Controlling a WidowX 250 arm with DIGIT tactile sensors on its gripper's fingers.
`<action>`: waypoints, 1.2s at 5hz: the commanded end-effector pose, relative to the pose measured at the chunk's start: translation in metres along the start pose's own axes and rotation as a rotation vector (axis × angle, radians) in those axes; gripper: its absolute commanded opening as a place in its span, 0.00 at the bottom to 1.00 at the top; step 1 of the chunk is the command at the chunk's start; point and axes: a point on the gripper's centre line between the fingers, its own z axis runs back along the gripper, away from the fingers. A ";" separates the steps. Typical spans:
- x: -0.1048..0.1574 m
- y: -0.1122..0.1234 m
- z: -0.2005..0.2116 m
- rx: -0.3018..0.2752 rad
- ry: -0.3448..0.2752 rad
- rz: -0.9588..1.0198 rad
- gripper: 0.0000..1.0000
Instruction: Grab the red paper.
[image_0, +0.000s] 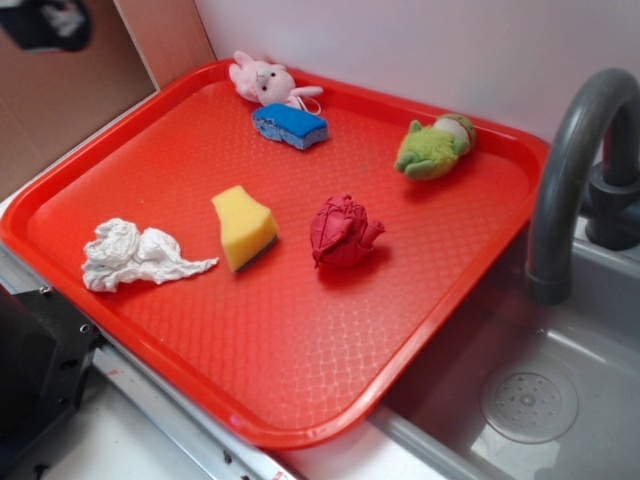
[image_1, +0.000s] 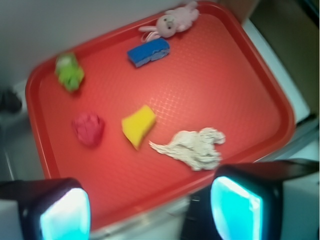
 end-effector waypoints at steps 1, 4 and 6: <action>0.020 -0.055 -0.045 -0.014 -0.056 0.112 1.00; 0.037 -0.074 -0.128 -0.016 -0.029 0.215 1.00; 0.038 -0.080 -0.179 0.019 0.016 0.181 1.00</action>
